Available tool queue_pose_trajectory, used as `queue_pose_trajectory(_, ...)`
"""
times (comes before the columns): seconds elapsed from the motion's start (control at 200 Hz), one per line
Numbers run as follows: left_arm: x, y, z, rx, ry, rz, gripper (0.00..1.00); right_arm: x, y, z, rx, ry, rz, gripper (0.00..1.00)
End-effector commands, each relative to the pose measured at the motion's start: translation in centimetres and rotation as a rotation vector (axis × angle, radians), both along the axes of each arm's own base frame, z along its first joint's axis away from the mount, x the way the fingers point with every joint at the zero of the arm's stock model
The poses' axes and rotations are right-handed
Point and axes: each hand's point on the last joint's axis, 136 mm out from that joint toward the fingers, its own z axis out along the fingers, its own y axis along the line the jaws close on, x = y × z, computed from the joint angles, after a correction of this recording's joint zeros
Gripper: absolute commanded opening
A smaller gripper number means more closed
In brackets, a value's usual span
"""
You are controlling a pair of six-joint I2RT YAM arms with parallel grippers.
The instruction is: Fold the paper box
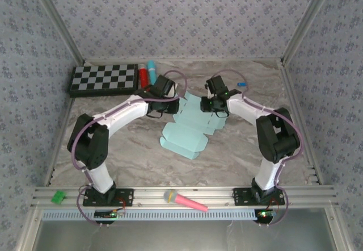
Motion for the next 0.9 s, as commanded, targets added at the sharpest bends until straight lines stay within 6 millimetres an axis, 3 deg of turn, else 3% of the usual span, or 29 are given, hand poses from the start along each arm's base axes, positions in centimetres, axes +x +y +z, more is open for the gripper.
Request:
queue_pose_trajectory(0.0,-1.9,-1.1,-1.6,0.002,0.041,-0.043,0.00,1.1,-1.3,0.9,-0.042,-0.006,0.061,0.26)
queue_pose_trajectory(0.225,-4.4,-2.6,-4.3,0.021,0.084,-0.075,0.00,3.7,-2.5,0.7,-0.047,-0.018,0.160,0.38)
queue_pose_trajectory(0.47,-6.0,-1.8,-8.5,0.085,0.136,-0.055,0.00,5.7,-3.0,-1.5,-0.116,0.026,0.265,0.55)
queue_pose_trajectory(0.895,-7.6,0.4,-11.8,0.208,0.174,0.000,0.00,7.2,-1.9,-3.6,-0.055,0.067,0.448,0.57)
